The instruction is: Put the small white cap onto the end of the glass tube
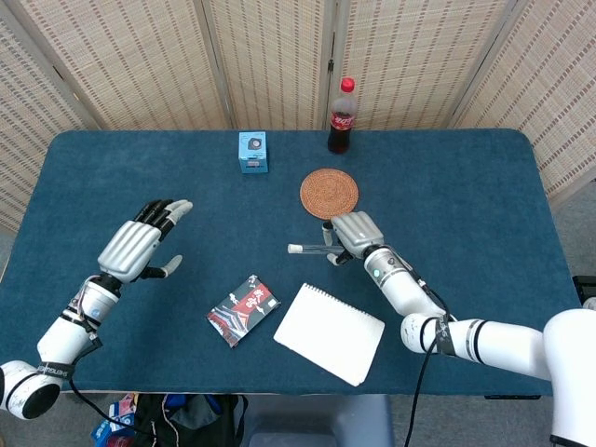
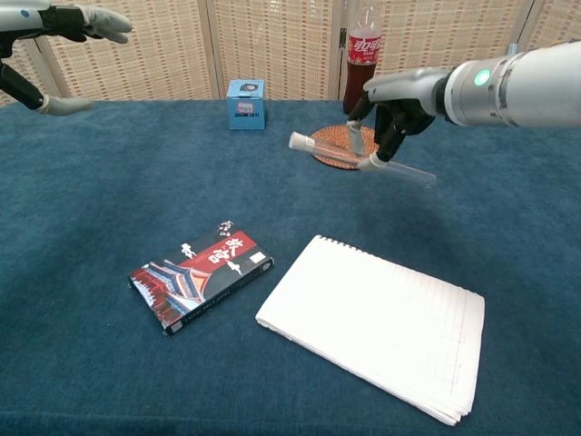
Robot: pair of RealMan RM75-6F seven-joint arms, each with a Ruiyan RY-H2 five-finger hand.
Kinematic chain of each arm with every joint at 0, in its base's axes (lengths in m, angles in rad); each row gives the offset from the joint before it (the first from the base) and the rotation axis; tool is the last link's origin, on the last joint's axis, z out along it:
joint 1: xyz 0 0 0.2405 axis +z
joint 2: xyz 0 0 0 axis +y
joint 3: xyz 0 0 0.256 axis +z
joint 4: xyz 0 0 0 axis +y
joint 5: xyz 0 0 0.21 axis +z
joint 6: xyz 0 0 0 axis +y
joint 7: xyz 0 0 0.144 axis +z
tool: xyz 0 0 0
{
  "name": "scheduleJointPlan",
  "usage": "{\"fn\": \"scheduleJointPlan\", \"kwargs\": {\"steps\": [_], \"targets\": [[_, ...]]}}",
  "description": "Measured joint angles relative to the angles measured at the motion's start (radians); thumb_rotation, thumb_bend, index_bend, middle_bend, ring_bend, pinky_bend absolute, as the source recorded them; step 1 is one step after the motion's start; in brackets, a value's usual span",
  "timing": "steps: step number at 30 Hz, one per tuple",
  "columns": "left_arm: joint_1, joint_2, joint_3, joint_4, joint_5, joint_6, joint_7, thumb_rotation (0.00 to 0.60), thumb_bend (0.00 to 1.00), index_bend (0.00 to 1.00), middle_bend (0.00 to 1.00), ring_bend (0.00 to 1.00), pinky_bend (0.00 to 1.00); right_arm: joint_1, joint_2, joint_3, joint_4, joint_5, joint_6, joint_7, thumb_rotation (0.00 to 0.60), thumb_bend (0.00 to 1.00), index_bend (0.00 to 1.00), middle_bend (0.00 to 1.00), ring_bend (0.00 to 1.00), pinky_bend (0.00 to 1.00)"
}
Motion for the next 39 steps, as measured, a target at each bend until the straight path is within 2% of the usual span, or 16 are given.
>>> {"fn": "scheduleJointPlan", "kwargs": {"steps": [5,10,16,24,26,33,39], "targets": [[0.021,0.000,0.012,0.009,0.003,0.008,0.000,0.600,0.36,0.00,0.01,0.00,0.00,0.035,-0.062,-0.046,0.076,0.075,0.013,-0.070,0.600,0.62,0.87,1.00,1.00,1.00],[0.034,-0.006,0.020,0.020,0.006,0.009,-0.002,0.600,0.36,0.00,0.01,0.00,0.00,0.046,-0.105,-0.057,0.118,0.098,0.034,-0.097,0.600,0.47,0.75,1.00,1.00,1.00],[0.045,-0.013,0.027,0.027,0.010,0.007,0.000,0.600,0.36,0.00,0.01,0.00,0.00,0.046,-0.138,-0.057,0.151,0.121,0.033,-0.104,0.600,0.30,0.52,0.99,1.00,1.00],[0.063,-0.028,0.030,0.043,0.001,0.010,-0.011,0.600,0.36,0.00,0.00,0.00,0.00,0.027,-0.150,-0.042,0.165,0.125,0.022,-0.075,0.600,0.17,0.20,0.95,1.00,1.00],[0.068,-0.032,0.031,0.049,-0.005,0.010,-0.017,0.600,0.36,0.00,0.00,0.00,0.00,0.017,-0.146,-0.036,0.164,0.114,0.023,-0.059,0.600,0.16,0.16,0.94,1.00,1.00],[0.109,-0.030,0.030,0.065,-0.046,0.032,-0.032,0.600,0.36,0.00,0.00,0.00,0.00,-0.046,-0.082,-0.004,0.097,0.012,0.084,0.020,0.600,0.16,0.13,0.87,0.95,1.00],[0.159,0.005,0.030,0.065,-0.090,0.061,-0.041,0.600,0.36,0.05,0.00,0.00,0.00,-0.178,0.048,0.001,-0.050,-0.161,0.229,0.124,0.600,0.26,0.33,0.78,0.84,1.00]]}}
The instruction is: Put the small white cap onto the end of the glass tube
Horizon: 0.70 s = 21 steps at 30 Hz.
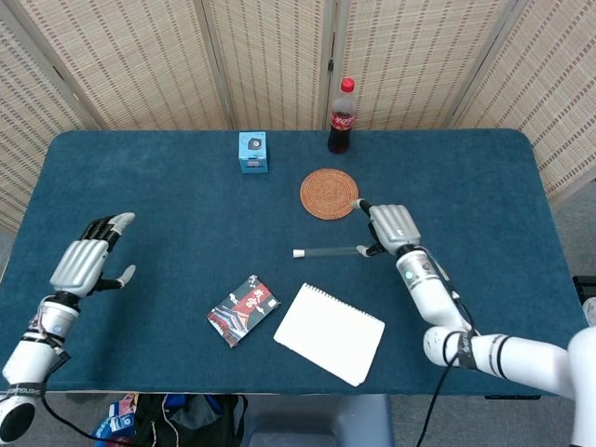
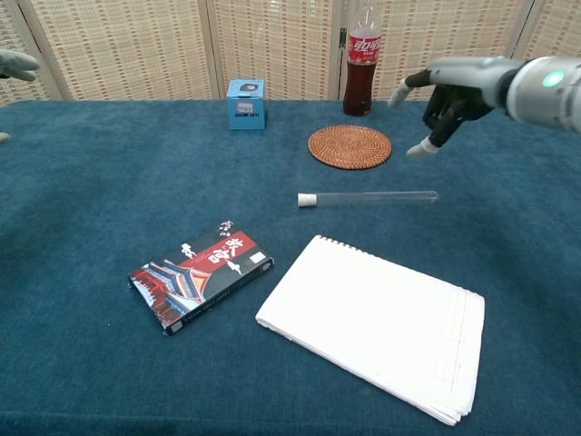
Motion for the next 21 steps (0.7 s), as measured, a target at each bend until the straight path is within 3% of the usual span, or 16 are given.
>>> {"fn": "scheduleJointPlan", "kwargs": {"steps": [2,5,10,16,21], "targets": [[0.018,0.004,0.001,0.001,-0.005,0.025,0.001,0.600,0.36,0.07,0.00,0.00,0.00,-0.059,0.046,-0.009,-0.051,-0.071,0.059,0.037,0.600,0.30,0.33,0.72,0.78,0.96],[0.053,0.007,0.006,0.005,-0.006,0.075,0.011,0.600,0.36,0.09,0.00,0.00,0.00,-0.148,0.111,-0.034,-0.121,-0.171,0.147,0.081,0.600,0.34,0.33,0.63,0.65,0.80],[0.124,0.004,0.019,0.010,0.006,0.179,0.037,0.600,0.36,0.11,0.00,0.00,0.00,-0.288,0.191,-0.094,-0.200,-0.325,0.293,0.134,0.600,0.32,0.33,0.51,0.47,0.63],[0.215,0.003,0.044,-0.010,0.038,0.286,0.062,0.600,0.36,0.11,0.00,0.00,0.00,-0.459,0.251,-0.167,-0.241,-0.480,0.473,0.192,0.600,0.32,0.33,0.41,0.35,0.52],[0.259,-0.003,0.058,-0.043,0.087,0.366,0.101,0.600,0.36,0.12,0.00,0.00,0.00,-0.590,0.283,-0.220,-0.266,-0.589,0.606,0.212,0.600,0.31,0.33,0.39,0.31,0.48]]}}
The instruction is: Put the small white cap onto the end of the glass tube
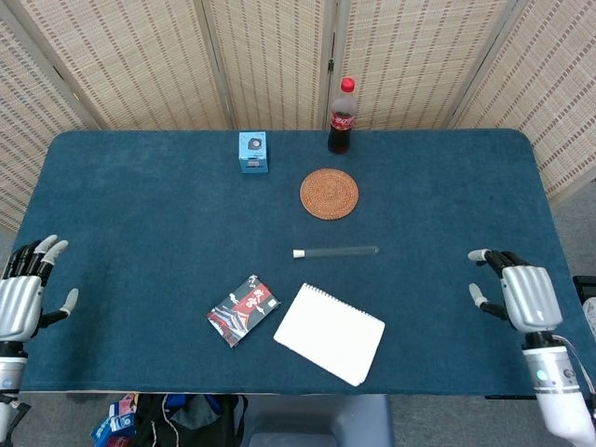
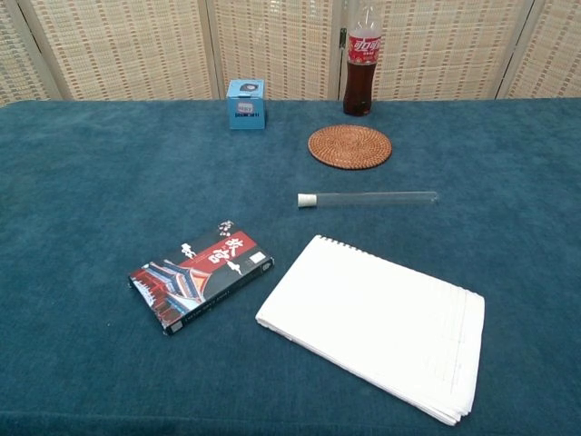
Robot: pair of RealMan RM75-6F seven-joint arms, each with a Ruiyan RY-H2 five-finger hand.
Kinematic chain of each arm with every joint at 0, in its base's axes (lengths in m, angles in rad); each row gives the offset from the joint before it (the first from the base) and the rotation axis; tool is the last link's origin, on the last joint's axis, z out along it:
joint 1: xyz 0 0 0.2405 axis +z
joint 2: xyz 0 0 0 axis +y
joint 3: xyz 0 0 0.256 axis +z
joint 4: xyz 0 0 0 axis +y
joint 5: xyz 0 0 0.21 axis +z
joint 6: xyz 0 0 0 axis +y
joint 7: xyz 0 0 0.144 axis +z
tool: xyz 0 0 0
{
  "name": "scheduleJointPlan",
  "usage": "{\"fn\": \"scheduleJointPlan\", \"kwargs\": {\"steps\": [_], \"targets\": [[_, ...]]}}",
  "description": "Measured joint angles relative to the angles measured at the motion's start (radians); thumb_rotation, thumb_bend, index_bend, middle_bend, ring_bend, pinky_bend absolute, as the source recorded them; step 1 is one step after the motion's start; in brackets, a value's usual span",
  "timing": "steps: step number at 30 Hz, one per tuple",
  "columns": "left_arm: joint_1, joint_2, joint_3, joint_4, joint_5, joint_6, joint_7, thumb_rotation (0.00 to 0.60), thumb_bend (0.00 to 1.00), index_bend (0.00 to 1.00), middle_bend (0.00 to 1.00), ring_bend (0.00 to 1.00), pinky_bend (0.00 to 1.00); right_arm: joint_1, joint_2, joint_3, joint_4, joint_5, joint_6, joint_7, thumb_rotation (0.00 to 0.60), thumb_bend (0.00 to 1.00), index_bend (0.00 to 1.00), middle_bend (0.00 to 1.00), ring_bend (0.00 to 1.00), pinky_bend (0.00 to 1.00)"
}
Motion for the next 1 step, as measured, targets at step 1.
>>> {"fn": "scheduleJointPlan", "kwargs": {"steps": [1], "targets": [[0.009,-0.002,0.003,-0.008,0.012,0.015,0.009,0.600,0.36,0.12,0.00,0.00,0.00,-0.021,0.004,-0.007,-0.004,-0.014,0.021,-0.001,0.600,0.31,0.33,0.38,0.31,0.47]]}}
